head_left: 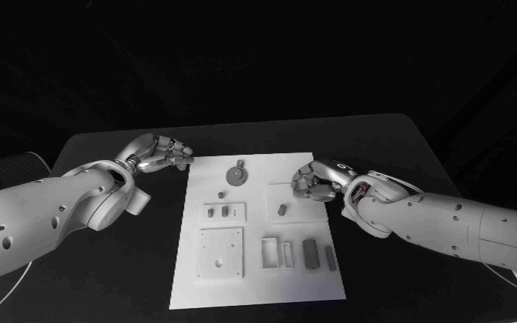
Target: Assemble the parts on the task board
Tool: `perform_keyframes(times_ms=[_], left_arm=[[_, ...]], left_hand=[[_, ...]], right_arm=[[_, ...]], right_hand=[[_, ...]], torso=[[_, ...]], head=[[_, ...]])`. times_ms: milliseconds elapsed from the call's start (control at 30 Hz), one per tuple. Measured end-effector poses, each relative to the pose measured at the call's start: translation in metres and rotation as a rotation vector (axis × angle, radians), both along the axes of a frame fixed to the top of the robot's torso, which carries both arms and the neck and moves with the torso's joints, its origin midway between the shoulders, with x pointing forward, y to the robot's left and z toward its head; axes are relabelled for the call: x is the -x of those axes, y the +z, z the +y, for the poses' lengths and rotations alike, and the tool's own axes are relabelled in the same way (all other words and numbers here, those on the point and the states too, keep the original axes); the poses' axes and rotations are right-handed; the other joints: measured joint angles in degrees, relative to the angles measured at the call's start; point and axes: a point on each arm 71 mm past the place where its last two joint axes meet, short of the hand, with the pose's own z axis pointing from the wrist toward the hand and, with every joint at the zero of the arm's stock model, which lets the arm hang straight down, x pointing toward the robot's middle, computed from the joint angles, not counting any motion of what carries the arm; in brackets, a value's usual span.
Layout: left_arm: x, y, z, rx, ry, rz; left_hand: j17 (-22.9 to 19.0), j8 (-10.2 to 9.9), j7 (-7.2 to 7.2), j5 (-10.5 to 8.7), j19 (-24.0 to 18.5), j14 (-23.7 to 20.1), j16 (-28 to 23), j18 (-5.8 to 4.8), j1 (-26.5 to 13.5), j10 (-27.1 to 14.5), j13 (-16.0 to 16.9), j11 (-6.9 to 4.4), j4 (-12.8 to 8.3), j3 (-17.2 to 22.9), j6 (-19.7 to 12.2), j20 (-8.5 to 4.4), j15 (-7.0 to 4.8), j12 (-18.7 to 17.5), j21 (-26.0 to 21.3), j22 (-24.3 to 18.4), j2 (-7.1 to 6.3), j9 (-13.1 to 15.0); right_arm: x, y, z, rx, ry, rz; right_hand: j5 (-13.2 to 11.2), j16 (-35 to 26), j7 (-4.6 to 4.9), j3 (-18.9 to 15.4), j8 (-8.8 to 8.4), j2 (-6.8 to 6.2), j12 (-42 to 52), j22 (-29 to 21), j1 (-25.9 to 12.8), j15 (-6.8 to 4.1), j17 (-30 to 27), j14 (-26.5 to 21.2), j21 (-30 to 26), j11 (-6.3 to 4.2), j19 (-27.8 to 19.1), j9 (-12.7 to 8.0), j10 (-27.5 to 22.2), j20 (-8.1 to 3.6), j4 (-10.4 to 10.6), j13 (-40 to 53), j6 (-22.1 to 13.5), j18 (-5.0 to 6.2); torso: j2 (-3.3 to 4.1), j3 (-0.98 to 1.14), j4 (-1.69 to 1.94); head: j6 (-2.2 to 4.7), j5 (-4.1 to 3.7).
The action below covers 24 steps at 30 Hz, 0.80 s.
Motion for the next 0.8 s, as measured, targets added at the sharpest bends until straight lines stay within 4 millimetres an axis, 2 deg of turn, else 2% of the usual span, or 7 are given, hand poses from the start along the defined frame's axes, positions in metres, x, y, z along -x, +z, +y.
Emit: perform_keyframes(times_ms=[467,800], left_arm=[[0.0,0.0,0.003,-0.003,0.007,0.0],[-0.001,0.0,0.006,-0.005,0.014,0.0]], left_hand=[[0.1,0.0,0.0,0.0,0.0,0.0,0.0,-0.01,0.2,0.0,-0.1,0.0,0.0,0.0,0.0,0.0,0.0,0.0,0.0,0.0,0.23,-0.1],[0.1,0.0,0.0,0.0,0.0,0.0,0.0,-0.02,0.4,0.0,-0.2,0.0,0.0,0.0,0.0,0.0,0.0,-0.2,0.0,0.0,0.03,0.0]], right_arm=[[0.003,0.002,0.0,0.006,0.006,-0.007],[0.003,0.012,0.0,0.004,0.017,-0.026]], right_hand=[[0.0,0.0,-0.09,0.2,0.18,0.04,0.0,0.0,0.0,0.02,0.0,0.0,-0.1,0.0,0.0,0.0,0.0,0.0,0.2,0.0,0.4,-0.07],[0.0,0.0,0.0,0.2,0.18,0.03,-0.2,0.0,-0.1,-0.1,0.0,0.3,-0.1,0.01,0.0,0.0,0.0,0.0,0.2,0.0,0.6,-0.11]], torso=[[0.0,-0.05,-0.02],[0.0,-0.1,-0.01]], head=[[0.07,0.0],[0.05,0.06]])
